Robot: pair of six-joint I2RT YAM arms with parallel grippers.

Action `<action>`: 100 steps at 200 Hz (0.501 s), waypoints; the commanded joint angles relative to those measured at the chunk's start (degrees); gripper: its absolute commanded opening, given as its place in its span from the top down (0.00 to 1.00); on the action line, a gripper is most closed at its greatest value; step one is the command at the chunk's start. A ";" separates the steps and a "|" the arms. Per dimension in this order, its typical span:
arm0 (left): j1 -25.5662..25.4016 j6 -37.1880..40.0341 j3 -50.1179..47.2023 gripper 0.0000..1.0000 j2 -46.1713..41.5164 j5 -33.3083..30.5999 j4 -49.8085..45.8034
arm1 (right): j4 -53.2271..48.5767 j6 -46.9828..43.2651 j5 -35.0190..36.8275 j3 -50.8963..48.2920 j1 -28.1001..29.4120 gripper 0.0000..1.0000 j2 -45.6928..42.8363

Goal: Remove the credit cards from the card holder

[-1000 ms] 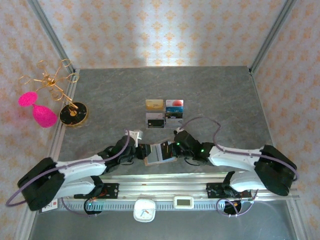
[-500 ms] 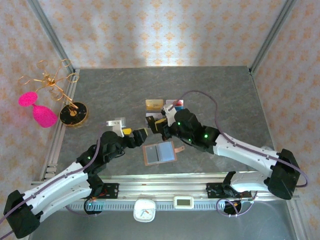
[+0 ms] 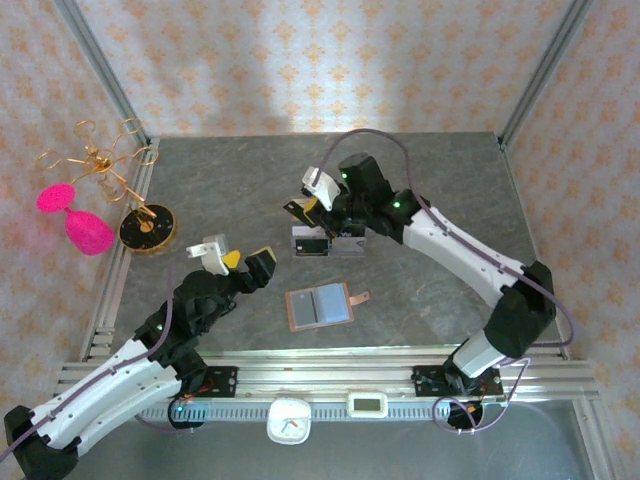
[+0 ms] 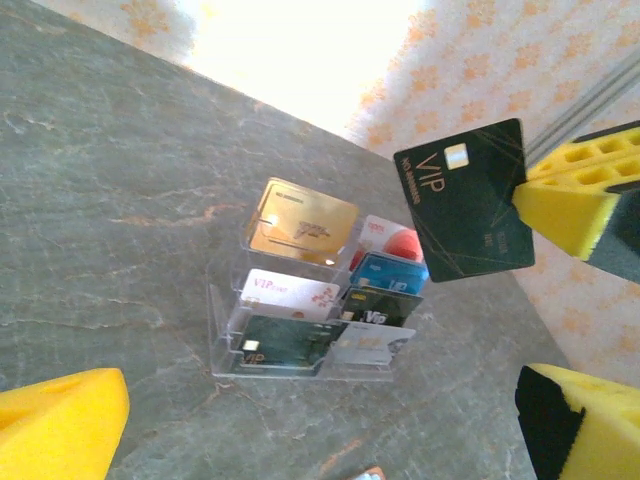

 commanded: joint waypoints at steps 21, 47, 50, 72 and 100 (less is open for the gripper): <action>0.61 5.39 0.76 0.01 2.04 -5.18 1.90 | -17.01 -16.64 -4.71 13.83 -1.31 1.00 12.27; 0.70 7.58 0.47 0.01 3.37 -7.22 4.50 | -21.10 -22.24 -4.93 17.65 -1.38 1.00 16.59; 0.70 7.84 0.37 0.01 3.52 -7.51 4.83 | -21.56 -23.01 -5.17 17.93 -1.40 1.00 17.00; 0.79 9.51 -0.45 0.01 3.70 -10.02 6.52 | -23.41 -26.52 -4.75 18.79 -1.48 1.00 19.32; 1.08 10.35 -1.29 0.01 3.19 -11.80 8.02 | -23.40 -28.72 -2.78 18.28 -1.64 1.00 21.43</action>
